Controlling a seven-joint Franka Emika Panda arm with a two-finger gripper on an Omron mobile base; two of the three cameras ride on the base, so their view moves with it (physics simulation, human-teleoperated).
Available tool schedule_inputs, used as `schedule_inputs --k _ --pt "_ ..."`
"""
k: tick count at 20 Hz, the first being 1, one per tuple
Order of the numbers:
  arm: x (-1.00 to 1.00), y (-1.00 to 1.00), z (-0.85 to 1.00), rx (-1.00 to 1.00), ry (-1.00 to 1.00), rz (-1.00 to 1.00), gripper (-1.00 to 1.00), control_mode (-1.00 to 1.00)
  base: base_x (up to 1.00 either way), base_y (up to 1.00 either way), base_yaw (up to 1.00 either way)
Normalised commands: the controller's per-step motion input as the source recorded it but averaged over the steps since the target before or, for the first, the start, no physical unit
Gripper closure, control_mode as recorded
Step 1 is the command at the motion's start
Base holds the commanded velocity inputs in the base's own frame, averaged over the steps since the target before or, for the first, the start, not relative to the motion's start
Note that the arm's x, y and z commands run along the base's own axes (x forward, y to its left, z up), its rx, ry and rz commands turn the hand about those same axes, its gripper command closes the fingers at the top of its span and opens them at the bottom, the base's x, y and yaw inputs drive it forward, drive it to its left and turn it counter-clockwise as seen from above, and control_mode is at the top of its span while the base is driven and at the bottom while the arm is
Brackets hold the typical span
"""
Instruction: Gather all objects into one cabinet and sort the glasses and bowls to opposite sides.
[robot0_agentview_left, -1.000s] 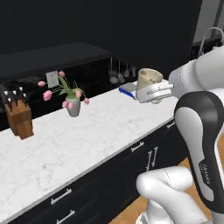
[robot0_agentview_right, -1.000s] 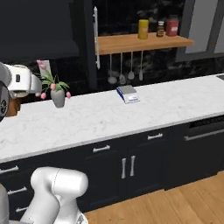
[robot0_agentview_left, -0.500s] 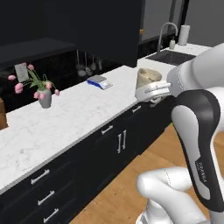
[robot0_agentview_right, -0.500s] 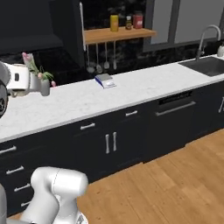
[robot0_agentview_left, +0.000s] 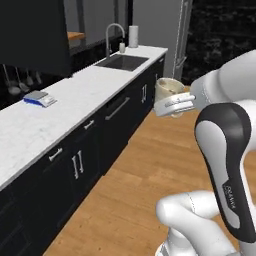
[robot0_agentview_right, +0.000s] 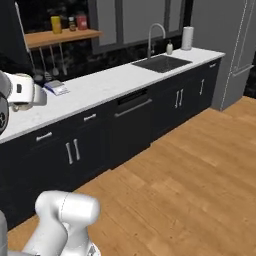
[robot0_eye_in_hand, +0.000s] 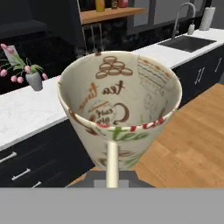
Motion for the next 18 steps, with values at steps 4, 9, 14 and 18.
schedule_inputs --k 4,9,14,18 --pt "0.0 0.0 0.0 0.0 0.0 0.0 1.0 1.0 -0.18 -0.48 -0.63" --pt "0.0 0.0 0.0 0.0 0.0 0.0 1.0 1.0 0.19 -0.32 -0.66" --pt "0.0 0.0 0.0 0.0 0.0 0.0 1.0 1.0 0.86 -0.02 -0.41" --pt "0.0 0.0 0.0 0.0 0.0 0.0 1.0 1.0 1.0 -0.05 -0.35"
